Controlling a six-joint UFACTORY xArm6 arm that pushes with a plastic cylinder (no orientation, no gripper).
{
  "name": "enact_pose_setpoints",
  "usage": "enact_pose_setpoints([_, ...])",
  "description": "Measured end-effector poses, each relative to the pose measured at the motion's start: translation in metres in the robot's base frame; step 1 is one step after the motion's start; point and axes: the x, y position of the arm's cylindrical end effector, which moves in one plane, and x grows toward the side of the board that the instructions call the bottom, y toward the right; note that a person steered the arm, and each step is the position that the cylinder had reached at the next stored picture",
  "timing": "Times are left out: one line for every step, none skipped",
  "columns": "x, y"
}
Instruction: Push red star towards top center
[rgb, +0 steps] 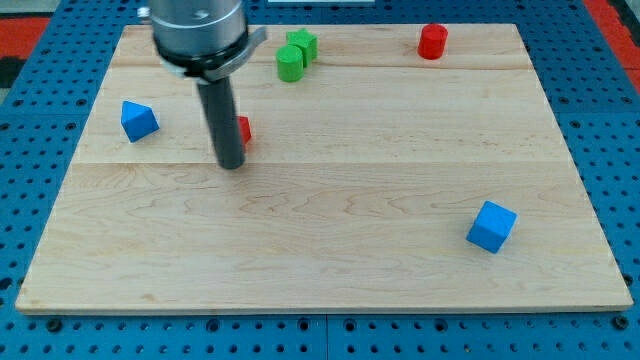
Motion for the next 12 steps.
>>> enact_pose_setpoints([0.003,-0.039])
enact_pose_setpoints([-0.017,-0.039])
enact_pose_setpoints([-0.036,-0.016])
enact_pose_setpoints([-0.044,0.023])
enact_pose_setpoints([-0.056,0.041])
enact_pose_setpoints([-0.072,0.061])
enact_pose_setpoints([-0.087,0.087])
enact_pose_setpoints([-0.098,0.107])
enact_pose_setpoints([-0.108,0.132])
enact_pose_setpoints([-0.113,0.151])
enact_pose_setpoints([-0.119,0.165])
enact_pose_setpoints([-0.120,0.147])
